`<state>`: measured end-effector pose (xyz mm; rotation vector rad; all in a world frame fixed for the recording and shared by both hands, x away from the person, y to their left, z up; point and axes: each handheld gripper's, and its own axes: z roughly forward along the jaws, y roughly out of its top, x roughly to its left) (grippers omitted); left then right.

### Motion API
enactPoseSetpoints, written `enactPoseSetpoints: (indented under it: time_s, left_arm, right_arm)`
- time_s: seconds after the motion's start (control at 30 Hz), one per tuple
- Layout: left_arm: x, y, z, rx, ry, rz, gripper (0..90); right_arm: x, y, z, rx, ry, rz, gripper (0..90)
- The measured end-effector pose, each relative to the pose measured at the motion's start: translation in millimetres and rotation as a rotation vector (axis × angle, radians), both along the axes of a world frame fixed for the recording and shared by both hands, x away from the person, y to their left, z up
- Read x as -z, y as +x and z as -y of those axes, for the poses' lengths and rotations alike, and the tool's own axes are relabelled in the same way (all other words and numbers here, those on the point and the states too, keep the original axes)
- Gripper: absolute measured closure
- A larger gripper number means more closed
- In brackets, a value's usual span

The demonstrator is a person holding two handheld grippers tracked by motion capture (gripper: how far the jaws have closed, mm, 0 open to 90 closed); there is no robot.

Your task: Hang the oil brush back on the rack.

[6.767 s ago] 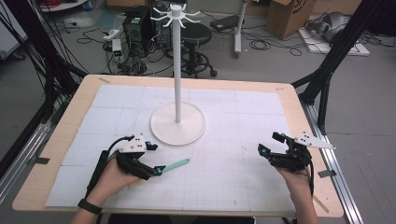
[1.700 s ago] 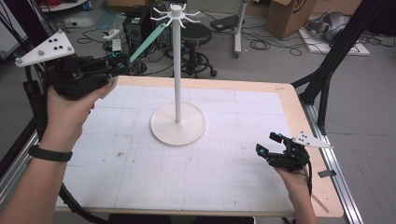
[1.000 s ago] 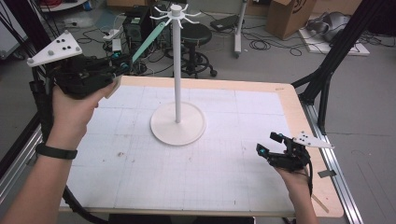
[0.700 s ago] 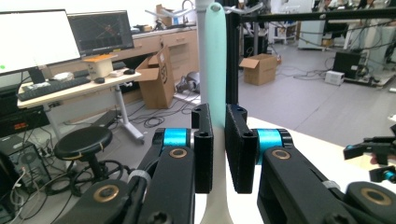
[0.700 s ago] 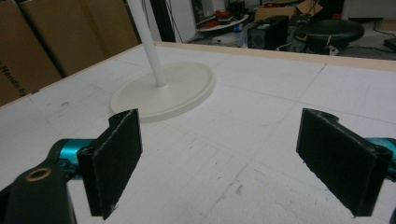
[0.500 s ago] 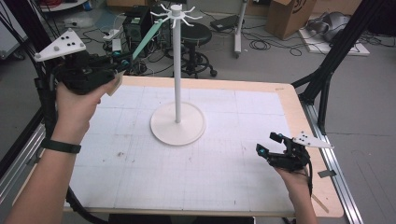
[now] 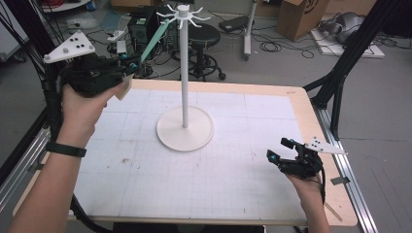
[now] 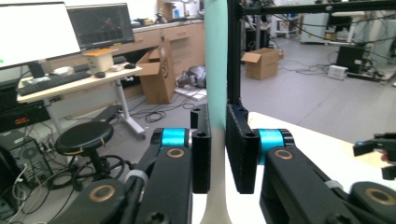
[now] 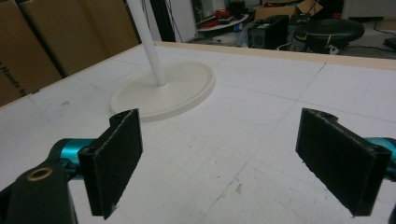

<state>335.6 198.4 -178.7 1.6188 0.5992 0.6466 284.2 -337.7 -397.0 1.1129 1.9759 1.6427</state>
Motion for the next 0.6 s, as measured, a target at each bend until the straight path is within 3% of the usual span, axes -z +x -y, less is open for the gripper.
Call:
enactPoseSetpoints:
  time_s: [0.03, 0.07, 0.1, 0.2, 0.4, 0.6]
  left_arm:
    - [0.2, -0.4, 0.5, 0.003, -0.005, 0.004, 79.8]
    - [-0.1, -0.8, 0.4, -0.009, -0.012, 0.002, 62.0]
    - [-0.1, -0.6, 0.0, -0.004, -0.023, -0.005, 62.0]
    - [1.0, -2.0, -2.0, 0.015, -0.024, -0.005, 50.1]
    - [10.9, -11.5, -9.3, 0.026, -0.010, 0.000, 38.8]
    - [32.1, -29.2, -23.6, 0.033, -0.012, -0.006, 31.8]
  right_arm:
    - [0.0, 0.0, 0.0, 0.000, 0.000, 0.000, 13.8]
    - [0.0, 0.0, 0.0, -0.001, 0.000, 0.001, 13.8]
    - [0.0, 0.0, 0.0, -0.001, 0.000, 0.001, 13.8]
    - [-0.1, -0.5, -0.2, -0.001, 0.001, -0.002, 13.9]
    - [0.1, -0.4, 1.0, 0.001, -0.002, 0.003, 13.9]
    - [0.4, -0.3, 1.8, -0.003, -0.004, 0.004, 13.9]
